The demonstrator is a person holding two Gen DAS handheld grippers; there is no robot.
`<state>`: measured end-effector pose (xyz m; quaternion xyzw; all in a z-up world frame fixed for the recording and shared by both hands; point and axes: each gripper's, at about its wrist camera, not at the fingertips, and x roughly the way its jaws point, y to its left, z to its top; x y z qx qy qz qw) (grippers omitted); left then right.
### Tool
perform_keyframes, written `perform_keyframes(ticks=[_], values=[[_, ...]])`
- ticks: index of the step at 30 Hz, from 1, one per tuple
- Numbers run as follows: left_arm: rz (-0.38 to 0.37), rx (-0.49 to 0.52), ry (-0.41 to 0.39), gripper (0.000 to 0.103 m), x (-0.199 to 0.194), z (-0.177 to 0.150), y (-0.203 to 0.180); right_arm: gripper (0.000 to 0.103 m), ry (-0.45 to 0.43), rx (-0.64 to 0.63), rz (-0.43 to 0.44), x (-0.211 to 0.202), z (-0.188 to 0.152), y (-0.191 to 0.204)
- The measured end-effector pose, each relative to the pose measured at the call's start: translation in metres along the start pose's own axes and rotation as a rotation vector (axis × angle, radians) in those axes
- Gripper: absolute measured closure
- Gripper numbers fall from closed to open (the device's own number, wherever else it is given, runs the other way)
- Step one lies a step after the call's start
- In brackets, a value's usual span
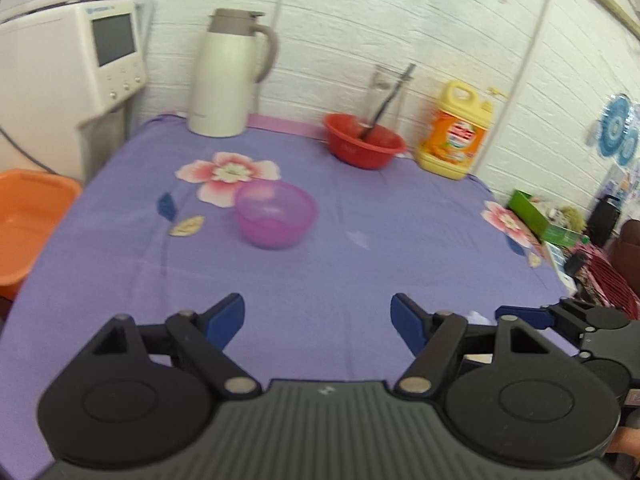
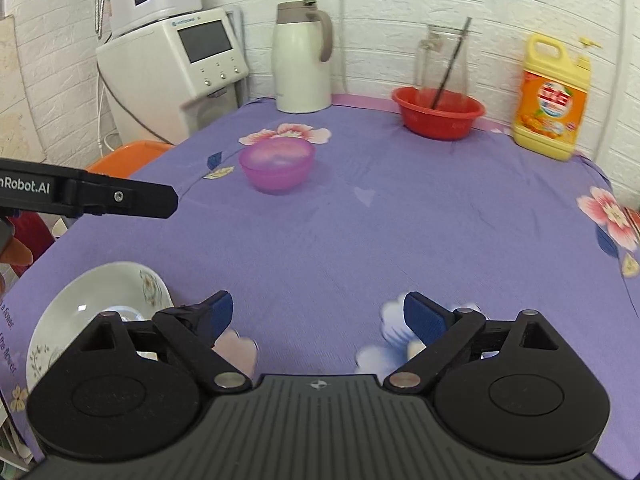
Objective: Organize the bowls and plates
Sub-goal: 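Reach the left tool to the pink plastic bowl rim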
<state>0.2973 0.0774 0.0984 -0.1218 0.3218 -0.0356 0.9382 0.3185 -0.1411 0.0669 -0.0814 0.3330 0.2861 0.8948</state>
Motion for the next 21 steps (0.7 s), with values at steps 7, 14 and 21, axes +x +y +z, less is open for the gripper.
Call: perform_keyframes(ticks=[7, 14, 21], values=[[0.039, -0.075, 0.039, 0.029, 0.037, 0.026, 0.05, 0.0, 0.029, -0.039, 0.024, 0.041, 0.033, 0.015], [0.022, -0.131, 0.109, 0.029, 0.104, 0.068, 0.072, 0.0, 0.055, 0.055, 0.035, 0.093, 0.071, -0.001], [0.068, -0.183, 0.152, 0.029, 0.162, 0.087, 0.087, 0.0, 0.063, 0.097, -0.048, 0.152, 0.105, -0.01]])
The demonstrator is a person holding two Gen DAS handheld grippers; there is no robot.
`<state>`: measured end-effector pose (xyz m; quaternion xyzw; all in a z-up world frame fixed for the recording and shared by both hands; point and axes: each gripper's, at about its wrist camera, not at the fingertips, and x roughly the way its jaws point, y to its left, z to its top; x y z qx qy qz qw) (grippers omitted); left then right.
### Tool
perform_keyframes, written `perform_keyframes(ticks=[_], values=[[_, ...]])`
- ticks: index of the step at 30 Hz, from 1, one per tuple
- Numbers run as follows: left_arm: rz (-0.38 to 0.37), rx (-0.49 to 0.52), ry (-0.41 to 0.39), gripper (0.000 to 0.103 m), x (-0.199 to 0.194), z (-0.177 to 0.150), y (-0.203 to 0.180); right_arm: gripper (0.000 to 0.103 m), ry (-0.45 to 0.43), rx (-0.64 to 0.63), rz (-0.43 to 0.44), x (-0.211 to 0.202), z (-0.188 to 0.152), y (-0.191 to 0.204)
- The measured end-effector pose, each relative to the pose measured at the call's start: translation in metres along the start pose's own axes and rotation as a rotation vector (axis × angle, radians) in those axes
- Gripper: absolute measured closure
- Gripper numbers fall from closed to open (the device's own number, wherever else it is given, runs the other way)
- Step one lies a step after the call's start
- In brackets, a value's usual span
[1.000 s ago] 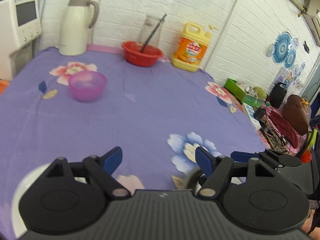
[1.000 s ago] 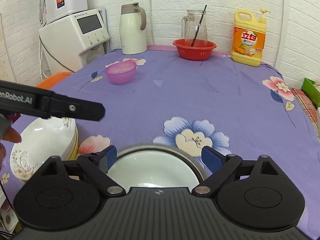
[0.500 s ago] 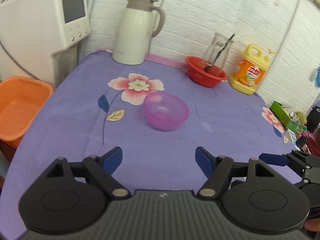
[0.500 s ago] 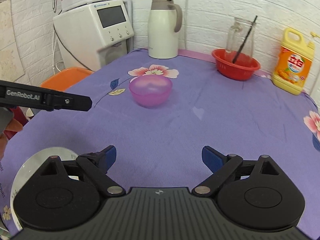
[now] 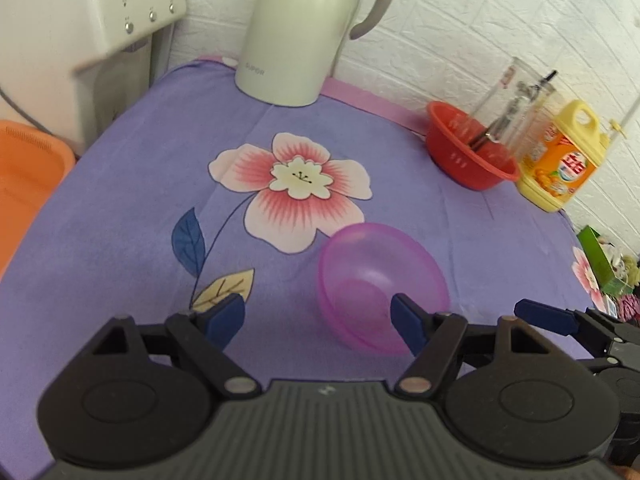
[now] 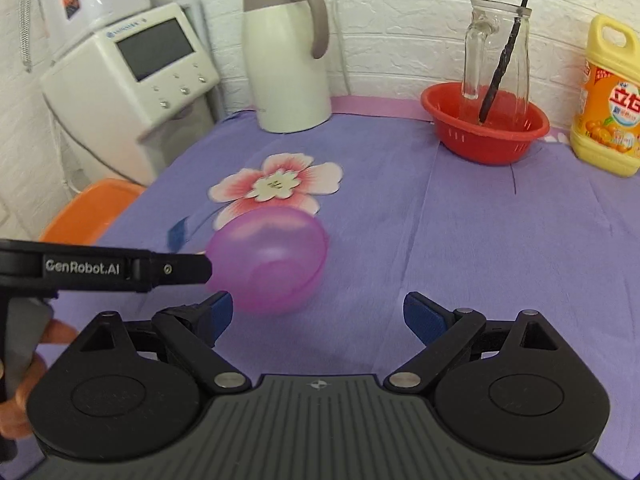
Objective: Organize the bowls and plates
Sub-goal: 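Reach the left tool to the pink plastic bowl rim, then close the left tool on the pink bowl rim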
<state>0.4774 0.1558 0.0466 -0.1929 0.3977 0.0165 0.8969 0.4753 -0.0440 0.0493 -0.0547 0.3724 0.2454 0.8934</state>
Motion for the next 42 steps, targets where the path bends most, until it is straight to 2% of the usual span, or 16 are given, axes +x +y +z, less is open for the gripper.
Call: perform_keyframes(ticks=[7, 11, 18, 22, 28, 30, 33, 35, 40, 41, 42], values=[[0.048, -0.016, 0.023, 0.029, 0.037, 0.009, 0.01, 0.0, 0.064, 0.003, -0.018, 0.051, 0.006, 0.0], [0.077, 0.018, 0.012, 0.029, 0.045, 0.009, 0.01, 0.0, 0.089, 0.02, -0.013, 0.069, 0.006, -0.003], [0.091, 0.08, -0.016, 0.029, 0.047, 0.004, 0.005, 0.0, 0.066, -0.027, -0.04, 0.076, 0.003, 0.0], [0.065, 0.068, -0.019, 0.03, 0.047, 0.003, 0.004, 0.0, 0.06, -0.025, -0.047, 0.078, 0.003, 0.0], [0.051, 0.079, -0.02, 0.03, 0.045, 0.002, -0.004, 0.0, 0.139, -0.025, -0.057, 0.081, 0.013, 0.001], [0.045, 0.072, -0.023, 0.03, 0.043, 0.002, -0.004, 0.0, 0.126, -0.027, -0.06, 0.077, 0.012, 0.003], [0.039, 0.069, -0.033, 0.035, 0.041, 0.002, -0.004, 0.0, 0.09, -0.062, -0.047, 0.07, 0.005, 0.01], [0.009, 0.069, -0.028, 0.039, 0.042, 0.002, -0.006, 0.0, 0.075, -0.054, -0.019, 0.067, 0.003, 0.012], [-0.028, 0.078, -0.013, 0.058, 0.047, -0.003, -0.013, 0.0, 0.064, -0.038, 0.034, 0.066, 0.003, 0.013], [-0.029, 0.071, -0.011, 0.059, 0.049, -0.004, -0.013, 0.004, 0.061, -0.051, 0.031, 0.065, 0.002, 0.014], [-0.025, 0.068, -0.018, 0.065, 0.049, -0.005, -0.013, 0.009, 0.06, -0.065, 0.033, 0.065, 0.001, 0.016]])
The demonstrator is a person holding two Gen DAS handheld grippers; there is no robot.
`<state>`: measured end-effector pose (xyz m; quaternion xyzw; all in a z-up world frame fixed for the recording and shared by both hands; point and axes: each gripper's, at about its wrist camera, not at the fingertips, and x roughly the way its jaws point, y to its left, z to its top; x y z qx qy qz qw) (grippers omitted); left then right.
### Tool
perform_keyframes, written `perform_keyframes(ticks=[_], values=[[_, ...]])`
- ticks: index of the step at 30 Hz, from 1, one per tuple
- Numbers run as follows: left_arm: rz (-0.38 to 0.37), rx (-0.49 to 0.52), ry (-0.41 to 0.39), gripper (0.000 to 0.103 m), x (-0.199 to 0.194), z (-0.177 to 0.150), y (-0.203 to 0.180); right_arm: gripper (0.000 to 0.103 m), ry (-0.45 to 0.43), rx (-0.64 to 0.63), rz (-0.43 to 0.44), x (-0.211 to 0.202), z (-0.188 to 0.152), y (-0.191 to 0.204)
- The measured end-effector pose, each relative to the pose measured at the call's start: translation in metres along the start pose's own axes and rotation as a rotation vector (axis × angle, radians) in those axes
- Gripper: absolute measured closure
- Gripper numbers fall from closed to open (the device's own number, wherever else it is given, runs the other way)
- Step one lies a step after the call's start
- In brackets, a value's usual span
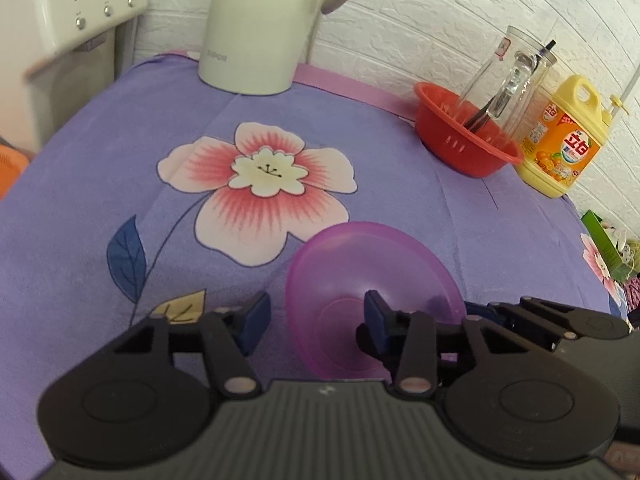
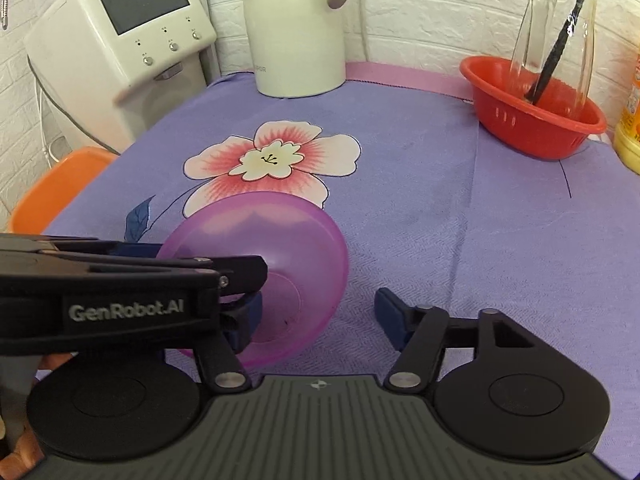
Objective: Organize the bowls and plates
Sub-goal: 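Close the left tool on the pink bowl rim, then lift and carry the pink bowl with the left tool to the nested bowls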
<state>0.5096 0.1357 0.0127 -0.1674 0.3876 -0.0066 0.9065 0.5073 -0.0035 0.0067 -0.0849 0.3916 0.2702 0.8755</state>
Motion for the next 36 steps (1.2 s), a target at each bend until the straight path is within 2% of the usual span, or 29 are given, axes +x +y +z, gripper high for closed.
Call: perform_keyframes(ticks=[1, 2, 3, 6, 10, 17, 20, 26, 30, 36], values=[[0.009, 0.01, -0.001, 0.072, 0.0, -0.001, -0.003, 0.014, -0.001, -0.004, 0.011, -0.001, -0.001, 0.002], [0.007, 0.01, 0.0, 0.073, -0.002, -0.003, -0.006, 0.019, 0.003, 0.004, 0.036, -0.002, -0.001, 0.003], [-0.003, 0.0, 0.01, 0.082, -0.004, -0.003, -0.007, 0.02, 0.011, 0.008, 0.053, -0.003, -0.001, 0.006], [-0.002, 0.01, 0.007, 0.081, -0.015, -0.006, -0.014, 0.019, 0.012, -0.005, 0.046, -0.011, -0.005, 0.014], [-0.047, -0.025, 0.0, 0.081, -0.038, -0.011, -0.02, 0.016, -0.004, 0.031, 0.064, -0.033, -0.009, 0.009], [-0.093, 0.023, -0.05, 0.081, -0.092, -0.037, -0.064, 0.01, -0.057, 0.02, 0.021, -0.096, -0.03, 0.01], [-0.115, 0.046, -0.08, 0.081, -0.119, -0.057, -0.086, 0.007, -0.081, 0.024, 0.006, -0.13, -0.047, 0.009], [-0.179, 0.106, -0.138, 0.08, -0.169, -0.118, -0.135, 0.005, -0.135, 0.012, -0.041, -0.201, -0.098, 0.006], [-0.238, 0.129, -0.125, 0.079, -0.184, -0.158, -0.164, 0.0, -0.169, -0.004, -0.084, -0.241, -0.139, 0.003], [-0.301, 0.212, -0.065, 0.079, -0.189, -0.204, -0.207, 0.0, -0.169, 0.018, -0.159, -0.276, -0.191, -0.014]])
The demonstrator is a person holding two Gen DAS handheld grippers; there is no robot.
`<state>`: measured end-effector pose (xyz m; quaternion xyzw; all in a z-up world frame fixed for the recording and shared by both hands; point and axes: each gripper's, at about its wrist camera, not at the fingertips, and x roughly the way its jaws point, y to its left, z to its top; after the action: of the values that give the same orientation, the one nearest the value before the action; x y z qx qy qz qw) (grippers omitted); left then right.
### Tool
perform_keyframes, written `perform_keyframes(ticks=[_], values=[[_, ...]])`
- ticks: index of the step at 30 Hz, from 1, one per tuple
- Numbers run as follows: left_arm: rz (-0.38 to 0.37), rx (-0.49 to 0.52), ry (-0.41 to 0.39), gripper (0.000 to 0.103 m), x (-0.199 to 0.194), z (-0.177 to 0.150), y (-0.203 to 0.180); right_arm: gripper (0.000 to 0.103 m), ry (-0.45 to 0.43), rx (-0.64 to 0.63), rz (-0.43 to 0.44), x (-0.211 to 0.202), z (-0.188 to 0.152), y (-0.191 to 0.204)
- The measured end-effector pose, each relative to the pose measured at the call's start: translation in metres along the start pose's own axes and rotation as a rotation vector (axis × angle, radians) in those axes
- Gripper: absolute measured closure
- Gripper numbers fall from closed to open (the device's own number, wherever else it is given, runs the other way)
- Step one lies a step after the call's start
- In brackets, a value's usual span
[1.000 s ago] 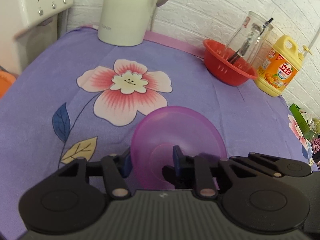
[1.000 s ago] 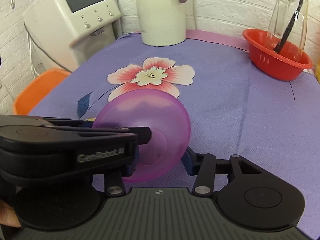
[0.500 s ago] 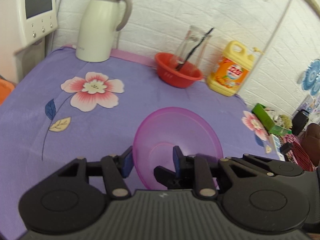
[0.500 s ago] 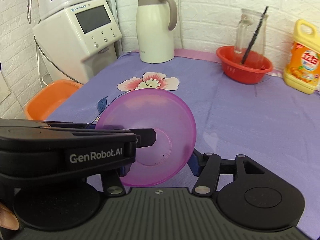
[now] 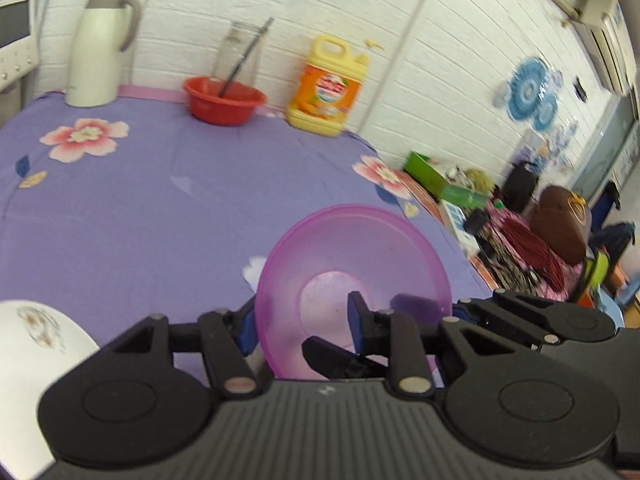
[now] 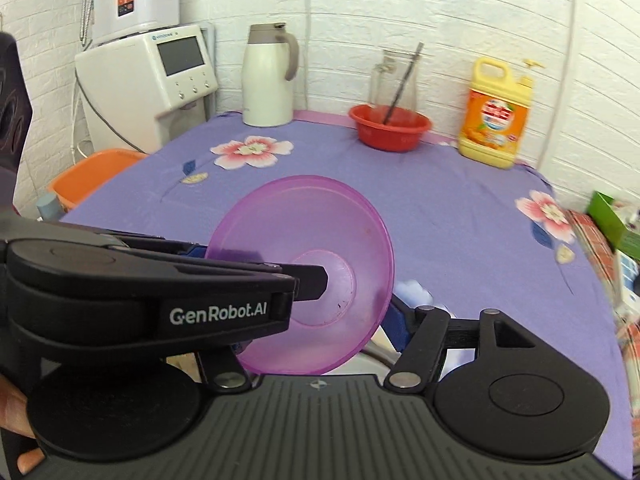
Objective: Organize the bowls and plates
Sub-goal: 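Lift and carry the pink bowl with the left tool to the nested bowls, then lower the pink bowl into the white bowl and open the left tool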
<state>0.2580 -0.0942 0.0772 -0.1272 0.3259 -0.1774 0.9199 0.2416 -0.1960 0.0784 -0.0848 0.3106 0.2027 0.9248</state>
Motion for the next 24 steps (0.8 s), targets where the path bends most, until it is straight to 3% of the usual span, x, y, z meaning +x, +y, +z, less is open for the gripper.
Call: perform_keyframes(ticks=[7, 14, 19, 24], values=[[-0.023, 0.041, 0.076, 0.078, 0.015, -0.025, -0.014, 0.0, 0.042, 0.04, -0.007, -0.008, -0.038, -0.015], [-0.024, 0.035, 0.117, 0.074, 0.026, -0.033, -0.005, 0.0, 0.063, 0.032, 0.031, -0.002, -0.051, -0.018], [-0.036, 0.038, 0.114, 0.062, 0.026, -0.034, -0.003, 0.0, 0.049, 0.032, 0.051, -0.005, -0.053, -0.019], [-0.046, 0.037, 0.069, 0.047, 0.012, -0.026, -0.002, 0.0, -0.008, 0.029, 0.0, -0.017, -0.051, -0.023]])
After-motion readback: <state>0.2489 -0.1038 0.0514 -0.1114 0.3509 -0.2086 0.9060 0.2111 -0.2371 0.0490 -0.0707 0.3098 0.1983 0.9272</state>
